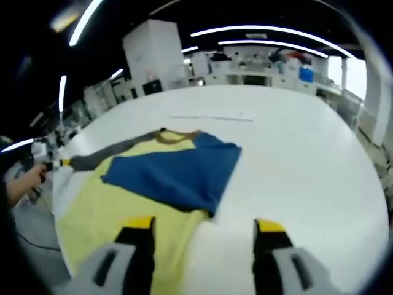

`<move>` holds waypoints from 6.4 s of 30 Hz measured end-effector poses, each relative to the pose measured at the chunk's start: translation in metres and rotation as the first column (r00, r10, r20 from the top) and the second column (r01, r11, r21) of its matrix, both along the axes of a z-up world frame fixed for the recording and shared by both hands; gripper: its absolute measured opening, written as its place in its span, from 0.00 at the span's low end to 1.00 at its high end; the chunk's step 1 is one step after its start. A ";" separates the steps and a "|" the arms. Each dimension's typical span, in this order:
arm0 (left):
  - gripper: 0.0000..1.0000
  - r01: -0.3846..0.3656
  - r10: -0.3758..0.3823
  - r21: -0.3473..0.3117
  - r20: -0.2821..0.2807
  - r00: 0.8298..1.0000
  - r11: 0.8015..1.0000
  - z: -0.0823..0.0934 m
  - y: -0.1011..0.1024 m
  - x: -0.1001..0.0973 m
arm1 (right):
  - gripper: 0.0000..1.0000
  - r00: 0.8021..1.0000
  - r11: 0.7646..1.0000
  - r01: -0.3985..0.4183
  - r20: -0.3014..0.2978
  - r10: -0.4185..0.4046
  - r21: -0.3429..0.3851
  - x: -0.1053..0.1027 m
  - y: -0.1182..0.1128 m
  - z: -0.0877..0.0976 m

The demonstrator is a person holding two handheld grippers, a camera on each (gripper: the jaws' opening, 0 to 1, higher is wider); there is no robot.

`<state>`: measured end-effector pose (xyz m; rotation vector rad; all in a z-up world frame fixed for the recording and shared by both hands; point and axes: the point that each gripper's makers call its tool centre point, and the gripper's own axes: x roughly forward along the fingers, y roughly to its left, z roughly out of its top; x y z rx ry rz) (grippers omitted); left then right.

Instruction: Fold the garment on the visible template until the final outline fits inside the template.

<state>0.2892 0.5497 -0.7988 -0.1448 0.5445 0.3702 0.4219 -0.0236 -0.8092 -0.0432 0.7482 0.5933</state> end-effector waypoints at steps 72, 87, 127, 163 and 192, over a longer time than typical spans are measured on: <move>0.00 0.595 -0.590 0.065 0.251 0.767 0.801 0.133 -0.278 0.174 | 0.93 0.936 0.939 -0.341 0.106 0.334 0.046 -0.125 0.020 0.087; 0.00 0.658 -0.636 0.045 0.314 0.705 0.751 0.141 -0.332 0.197 | 0.91 0.946 0.947 -0.317 0.096 0.311 0.057 -0.125 0.010 0.080; 0.00 0.930 -0.932 0.065 -0.006 0.362 0.361 0.023 -0.510 0.171 | 0.86 0.972 0.969 -0.236 0.034 0.234 0.072 -0.127 -0.009 0.061; 0.30 0.958 -0.992 0.255 0.024 0.127 0.129 0.016 -0.541 0.122 | 0.87 0.977 0.973 -0.213 0.021 0.212 0.085 -0.125 -0.013 0.055; 0.99 0.948 -0.942 0.055 0.147 0.302 0.313 0.053 -0.433 0.079 | 0.95 0.907 0.907 -0.421 -0.015 0.421 0.021 -0.152 0.018 0.046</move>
